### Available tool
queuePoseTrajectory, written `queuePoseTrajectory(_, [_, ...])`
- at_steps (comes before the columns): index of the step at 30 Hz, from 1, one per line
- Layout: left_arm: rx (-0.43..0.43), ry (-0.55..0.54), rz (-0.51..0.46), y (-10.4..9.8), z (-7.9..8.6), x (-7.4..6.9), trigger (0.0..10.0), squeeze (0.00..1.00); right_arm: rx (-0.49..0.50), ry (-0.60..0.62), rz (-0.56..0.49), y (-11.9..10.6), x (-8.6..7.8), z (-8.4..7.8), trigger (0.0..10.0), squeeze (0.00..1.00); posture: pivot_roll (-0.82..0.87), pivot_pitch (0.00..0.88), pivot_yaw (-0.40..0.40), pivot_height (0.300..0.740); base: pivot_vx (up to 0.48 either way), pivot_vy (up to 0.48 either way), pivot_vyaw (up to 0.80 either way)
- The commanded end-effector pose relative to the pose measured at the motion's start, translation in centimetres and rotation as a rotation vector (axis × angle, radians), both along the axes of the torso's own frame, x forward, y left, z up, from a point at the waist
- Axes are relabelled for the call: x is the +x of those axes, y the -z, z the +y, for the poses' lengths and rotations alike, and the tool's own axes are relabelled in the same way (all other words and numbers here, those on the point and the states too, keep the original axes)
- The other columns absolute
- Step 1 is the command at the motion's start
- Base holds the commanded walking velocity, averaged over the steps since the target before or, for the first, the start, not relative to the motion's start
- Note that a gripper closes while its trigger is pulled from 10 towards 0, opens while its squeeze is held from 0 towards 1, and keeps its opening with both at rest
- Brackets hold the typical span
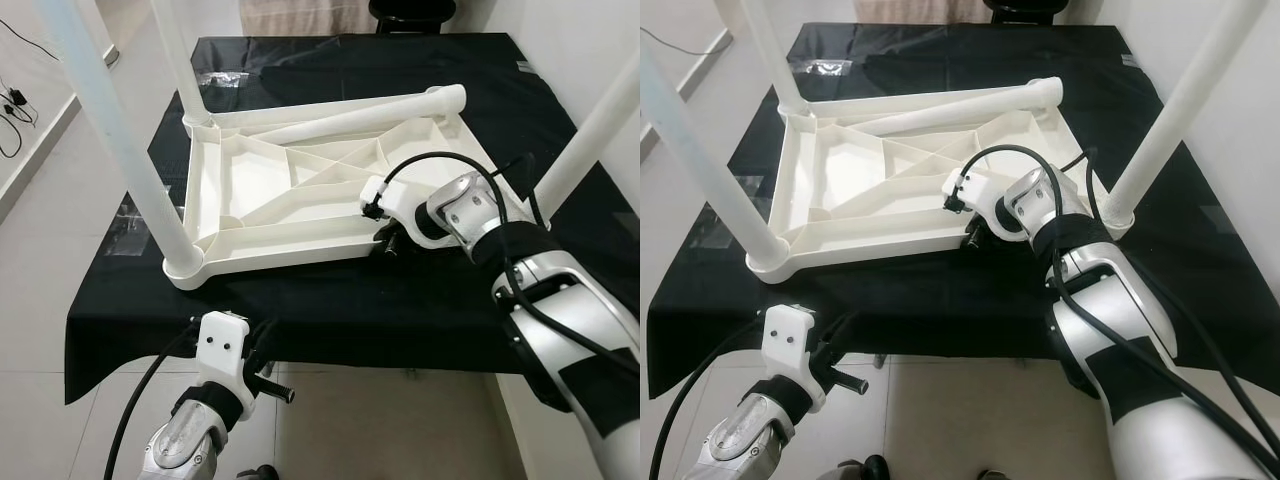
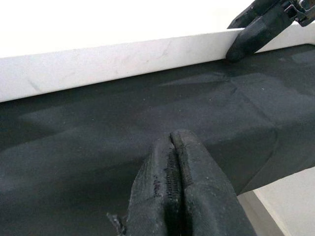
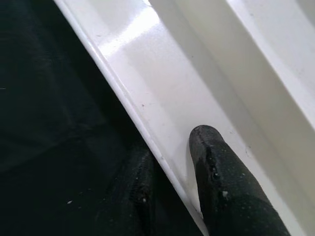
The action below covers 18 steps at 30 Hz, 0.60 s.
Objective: Building children table
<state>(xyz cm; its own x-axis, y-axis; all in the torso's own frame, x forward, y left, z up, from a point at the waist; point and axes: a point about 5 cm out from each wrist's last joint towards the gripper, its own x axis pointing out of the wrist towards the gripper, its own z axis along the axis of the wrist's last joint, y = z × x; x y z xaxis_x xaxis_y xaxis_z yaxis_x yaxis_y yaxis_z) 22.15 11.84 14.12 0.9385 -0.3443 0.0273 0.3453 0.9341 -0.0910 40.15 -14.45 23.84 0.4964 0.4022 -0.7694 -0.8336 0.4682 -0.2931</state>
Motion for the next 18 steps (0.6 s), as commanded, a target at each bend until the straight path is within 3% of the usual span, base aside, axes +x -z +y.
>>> queuePoseTrajectory(1, [-0.006,0.001,0.032,0.5,-0.1,-0.2,10.0,0.0,0.063,0.049,0.045,1.0,-0.1,-0.1,0.0,0.0,-0.01,0.252,-0.018,0.74,0.0,0.0,0.0])
queuePoseTrajectory(4, [-0.005,0.0,0.033,0.5,-0.1,-0.2,10.0,0.0,0.198,0.019,0.143,0.8,-0.6,1.4,0.0,0.0,-0.01,0.251,-0.02,0.74,0.0,0.0,0.0])
queuePoseTrajectory(7, [-0.005,0.0,0.033,0.5,-0.1,-0.2,10.0,0.0,0.235,0.009,0.168,0.7,-0.7,1.9,0.0,0.0,-0.01,0.251,-0.02,0.74,0.0,0.0,0.0])
queuePoseTrajectory(8, [-0.005,-0.001,0.033,0.5,0.0,-0.2,10.0,0.0,0.302,0.004,0.184,0.5,-0.8,2.9,0.0,0.0,-0.01,0.25,-0.019,0.74,0.0,0.0,0.0])
queuePoseTrajectory(9, [-0.005,-0.001,0.033,0.5,0.0,-0.2,10.0,0.0,0.302,0.004,0.184,0.5,-0.8,2.9,0.0,0.0,-0.01,0.25,-0.019,0.74,0.0,0.0,0.0])
queuePoseTrajectory(10, [-0.004,-0.003,0.033,0.5,0.0,-0.2,10.0,0.0,0.381,0.017,0.187,0.2,-0.8,4.1,0.0,0.0,-0.01,0.25,-0.019,0.74,0.0,0.0,0.0])
queuePoseTrajectory(11, [-0.004,-0.003,0.033,0.5,0.0,-0.2,10.0,0.0,0.381,0.017,0.187,0.2,-0.8,4.1,0.0,0.0,-0.01,0.25,-0.019,0.74,0.0,0.0,0.0])
queuePoseTrajectory(14, [-0.001,-0.006,0.032,0.5,0.1,-0.1,10.0,0.0,0.576,0.102,0.099,-0.8,-0.5,7.6,0.0,0.0,-0.01,0.246,-0.01,0.74,0.0,0.0,0.0])
queuePoseTrajectory(16, [-0.001,-0.006,0.032,0.5,0.1,-0.1,10.0,0.0,0.614,0.127,0.068,-1.1,-0.4,8.4,0.0,0.0,-0.01,0.246,-0.01,0.74,0.0,0.0,0.0])
queuePoseTrajectory(18, [0.002,-0.004,0.031,0.5,0.2,0.1,10.0,0.0,0.748,0.188,0.002,-1.9,-0.4,11.4,0.0,0.0,-0.02,0.242,-0.009,0.74,0.0,0.0,0.0])
